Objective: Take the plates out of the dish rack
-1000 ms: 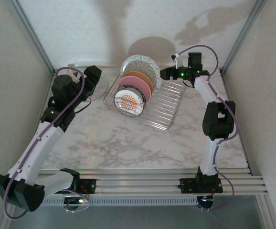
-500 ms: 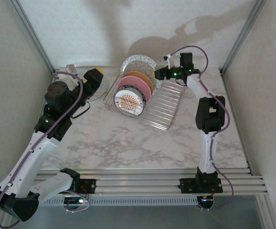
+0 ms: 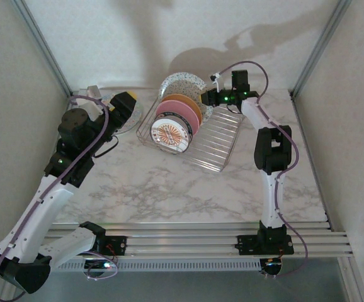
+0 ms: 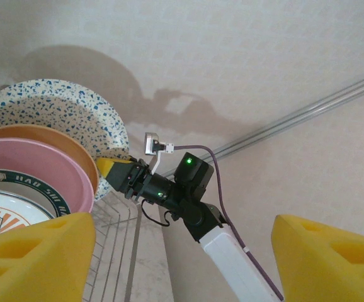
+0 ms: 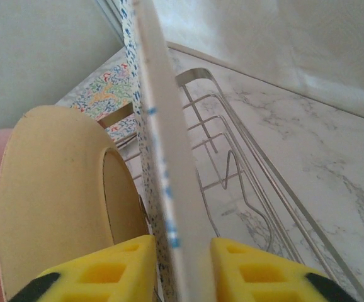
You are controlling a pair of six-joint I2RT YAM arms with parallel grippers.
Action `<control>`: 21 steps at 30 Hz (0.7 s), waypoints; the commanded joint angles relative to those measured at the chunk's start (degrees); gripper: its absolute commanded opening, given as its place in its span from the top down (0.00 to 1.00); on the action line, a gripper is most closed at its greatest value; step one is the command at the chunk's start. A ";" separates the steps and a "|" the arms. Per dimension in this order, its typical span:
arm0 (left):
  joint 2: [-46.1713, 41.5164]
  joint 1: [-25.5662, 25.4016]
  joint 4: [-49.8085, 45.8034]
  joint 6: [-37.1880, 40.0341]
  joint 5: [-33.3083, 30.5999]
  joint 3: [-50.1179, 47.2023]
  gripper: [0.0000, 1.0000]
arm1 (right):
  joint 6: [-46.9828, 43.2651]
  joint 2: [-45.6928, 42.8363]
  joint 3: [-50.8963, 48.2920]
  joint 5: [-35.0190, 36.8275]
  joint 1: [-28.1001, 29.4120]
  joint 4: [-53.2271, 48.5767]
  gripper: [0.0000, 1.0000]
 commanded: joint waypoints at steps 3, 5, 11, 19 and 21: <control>-0.72 -0.56 0.59 0.63 -0.07 -0.25 0.26 | -1.05 -0.16 2.07 -0.98 0.52 -1.23 0.81; -0.73 -0.56 0.84 0.49 -0.07 -0.53 0.26 | -1.19 -0.57 2.02 -0.98 0.56 -1.42 0.87; -0.95 -0.56 1.30 0.20 0.19 -1.02 0.26 | -2.48 -2.60 1.91 -0.79 0.87 -2.23 1.00; -1.57 -0.56 1.68 -0.07 0.28 -1.62 0.26 | -5.05 -6.84 0.93 1.71 0.91 -2.44 1.00; -1.62 -0.56 1.91 -0.19 0.36 -1.68 0.26 | -5.66 -7.89 0.91 2.57 0.78 -2.59 1.00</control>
